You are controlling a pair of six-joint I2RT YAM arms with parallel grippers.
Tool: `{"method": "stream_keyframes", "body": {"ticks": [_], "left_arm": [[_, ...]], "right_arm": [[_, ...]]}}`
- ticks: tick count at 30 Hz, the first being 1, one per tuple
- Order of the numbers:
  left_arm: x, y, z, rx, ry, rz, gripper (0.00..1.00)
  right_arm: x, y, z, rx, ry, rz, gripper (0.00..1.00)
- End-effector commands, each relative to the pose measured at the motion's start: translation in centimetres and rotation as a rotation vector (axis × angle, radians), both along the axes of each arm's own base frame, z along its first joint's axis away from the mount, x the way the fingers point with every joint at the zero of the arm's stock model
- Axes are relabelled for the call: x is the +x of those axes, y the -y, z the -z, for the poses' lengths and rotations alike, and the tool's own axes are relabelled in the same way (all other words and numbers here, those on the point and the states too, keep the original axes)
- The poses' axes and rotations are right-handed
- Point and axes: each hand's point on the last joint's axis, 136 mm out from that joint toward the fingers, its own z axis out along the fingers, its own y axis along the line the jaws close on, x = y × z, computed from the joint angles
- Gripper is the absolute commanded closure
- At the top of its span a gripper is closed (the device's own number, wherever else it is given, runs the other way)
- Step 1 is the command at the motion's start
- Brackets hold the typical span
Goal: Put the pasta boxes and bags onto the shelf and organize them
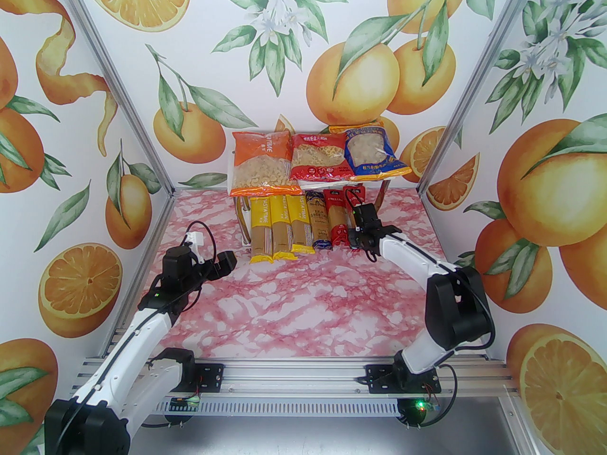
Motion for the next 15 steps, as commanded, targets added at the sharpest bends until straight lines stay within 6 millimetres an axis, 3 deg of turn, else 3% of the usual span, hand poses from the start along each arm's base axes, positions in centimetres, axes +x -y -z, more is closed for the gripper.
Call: {"method": "stream_keyframes", "body": {"ticks": [1,15], "left_arm": [[0.8,-0.1,-2.0,0.001,0.064,-0.002,0.00],[0.9,-0.2,-2.2,0.009,0.066,-0.002,0.01]], "right_arm": [[6.3,-1.4,-14.1,0.082,0.524,0.014,1.00],[9.0,-1.9,-12.0,-0.021,0.443,-0.036,1.00]]}}
